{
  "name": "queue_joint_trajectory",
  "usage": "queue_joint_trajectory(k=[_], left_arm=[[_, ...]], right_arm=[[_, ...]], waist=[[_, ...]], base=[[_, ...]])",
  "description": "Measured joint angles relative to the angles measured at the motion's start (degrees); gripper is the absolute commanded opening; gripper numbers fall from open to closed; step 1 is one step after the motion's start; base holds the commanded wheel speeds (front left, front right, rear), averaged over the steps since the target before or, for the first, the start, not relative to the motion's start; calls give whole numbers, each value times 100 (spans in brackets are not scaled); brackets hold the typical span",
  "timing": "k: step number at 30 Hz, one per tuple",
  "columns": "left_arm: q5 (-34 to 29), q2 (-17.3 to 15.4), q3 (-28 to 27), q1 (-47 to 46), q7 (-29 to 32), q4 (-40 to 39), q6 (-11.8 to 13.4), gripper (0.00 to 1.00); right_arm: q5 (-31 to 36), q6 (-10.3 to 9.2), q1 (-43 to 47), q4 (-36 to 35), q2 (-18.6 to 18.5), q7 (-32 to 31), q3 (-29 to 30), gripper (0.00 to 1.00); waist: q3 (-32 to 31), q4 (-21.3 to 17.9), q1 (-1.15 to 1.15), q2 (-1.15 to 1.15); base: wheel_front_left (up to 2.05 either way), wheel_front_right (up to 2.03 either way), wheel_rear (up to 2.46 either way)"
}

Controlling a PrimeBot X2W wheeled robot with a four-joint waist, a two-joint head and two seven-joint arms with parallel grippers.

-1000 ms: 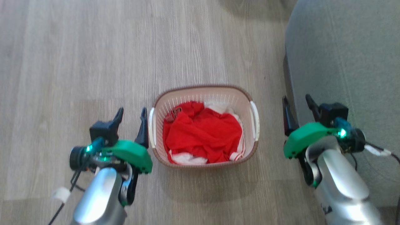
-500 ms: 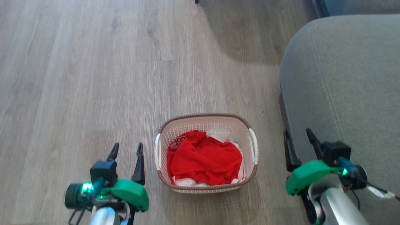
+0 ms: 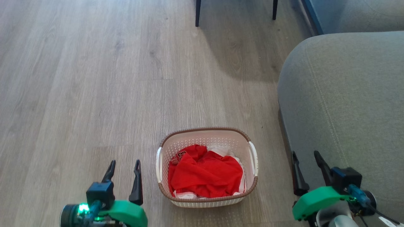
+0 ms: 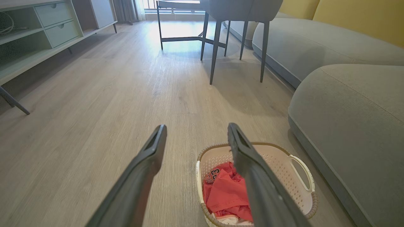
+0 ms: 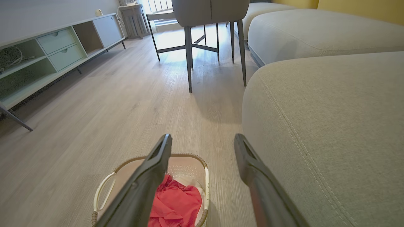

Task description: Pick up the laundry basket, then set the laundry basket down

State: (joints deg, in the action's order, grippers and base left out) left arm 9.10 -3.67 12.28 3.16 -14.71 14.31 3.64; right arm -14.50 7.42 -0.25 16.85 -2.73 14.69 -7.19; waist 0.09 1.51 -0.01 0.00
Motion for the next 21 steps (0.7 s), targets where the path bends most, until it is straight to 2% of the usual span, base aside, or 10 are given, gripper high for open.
queue_joint_trajectory(k=[6, 21], left_arm=[[0, 7, -76, 183, 0, -58, 42, 100], [0, 22, -212, 355, -1, -157, 79, 100]], right_arm=[[7, 0, 155, -300, 15, 0, 1, 100], [41, 0, 260, -389, 19, 0, 67, 100]], waist=[[-69, -32, 0, 0], [-185, -22, 0, 0]], base=[[0, 0, 0], [0, 0, 0]])
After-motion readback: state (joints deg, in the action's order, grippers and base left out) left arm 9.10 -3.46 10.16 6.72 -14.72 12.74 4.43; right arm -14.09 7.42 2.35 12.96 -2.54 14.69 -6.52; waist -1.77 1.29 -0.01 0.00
